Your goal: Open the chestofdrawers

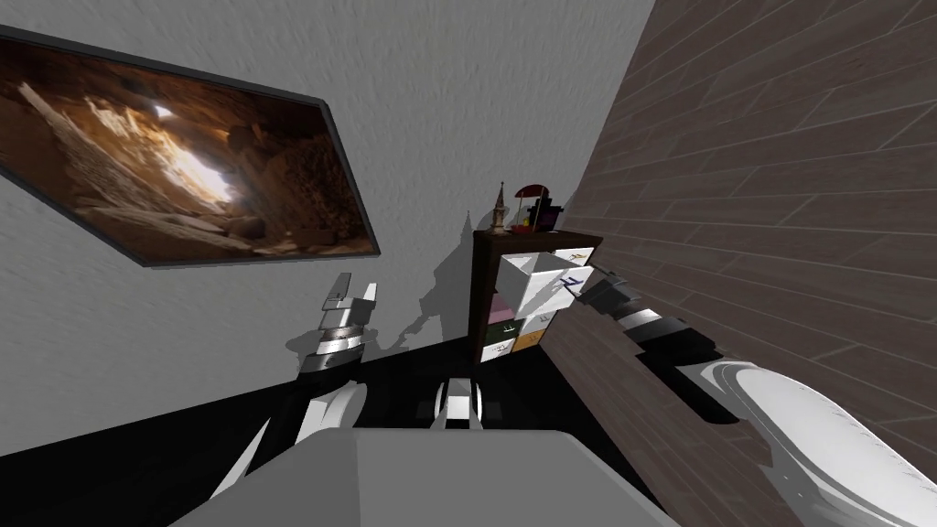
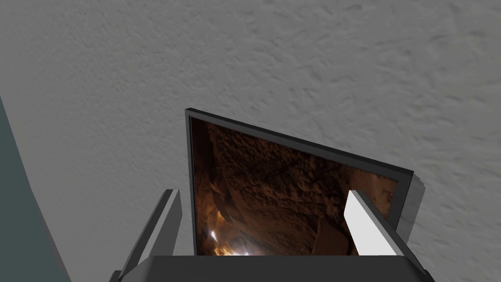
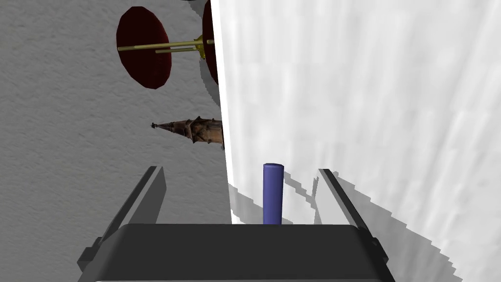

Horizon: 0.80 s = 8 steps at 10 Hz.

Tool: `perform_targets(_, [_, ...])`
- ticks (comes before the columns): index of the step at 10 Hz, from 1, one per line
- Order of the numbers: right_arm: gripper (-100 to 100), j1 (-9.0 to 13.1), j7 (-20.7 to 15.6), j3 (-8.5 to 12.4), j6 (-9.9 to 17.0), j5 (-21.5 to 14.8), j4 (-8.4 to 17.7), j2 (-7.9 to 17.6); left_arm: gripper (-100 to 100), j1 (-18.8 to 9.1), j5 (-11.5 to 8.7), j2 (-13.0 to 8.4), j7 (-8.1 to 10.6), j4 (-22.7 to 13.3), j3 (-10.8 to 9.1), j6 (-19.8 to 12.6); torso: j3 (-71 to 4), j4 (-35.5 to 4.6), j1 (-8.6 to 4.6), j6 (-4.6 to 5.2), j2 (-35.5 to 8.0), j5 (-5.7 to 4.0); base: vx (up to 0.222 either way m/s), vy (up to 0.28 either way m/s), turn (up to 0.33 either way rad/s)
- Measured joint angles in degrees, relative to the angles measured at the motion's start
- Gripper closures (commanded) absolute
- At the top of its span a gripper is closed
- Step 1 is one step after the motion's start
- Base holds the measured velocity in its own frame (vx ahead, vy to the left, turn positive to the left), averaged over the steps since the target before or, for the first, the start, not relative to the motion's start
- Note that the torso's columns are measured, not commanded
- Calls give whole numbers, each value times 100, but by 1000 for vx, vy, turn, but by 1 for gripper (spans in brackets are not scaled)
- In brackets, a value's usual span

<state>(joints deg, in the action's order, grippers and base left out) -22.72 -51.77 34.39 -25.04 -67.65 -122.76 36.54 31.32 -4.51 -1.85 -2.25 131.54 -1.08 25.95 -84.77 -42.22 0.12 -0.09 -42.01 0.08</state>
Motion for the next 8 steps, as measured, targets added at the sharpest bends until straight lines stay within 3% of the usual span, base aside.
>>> perform_targets(5, [-100,-44,450,295,-59,159,-5,494,0,-1,0,0,0,-1,0,0,22,-23,1,4,-38,9,25,34,-51])
perform_targets(6, [0,-55,482,299,-57,158,-7,504,0,-1,0,0,0,0,0,0,26,-20,3,3,-41,7,0,0,0])
perform_targets(8, [0,-62,478,294,-59,154,4,500,0,-1,0,0,0,-1,0,0,26,-15,-1,7,-39,0,0,0,0])
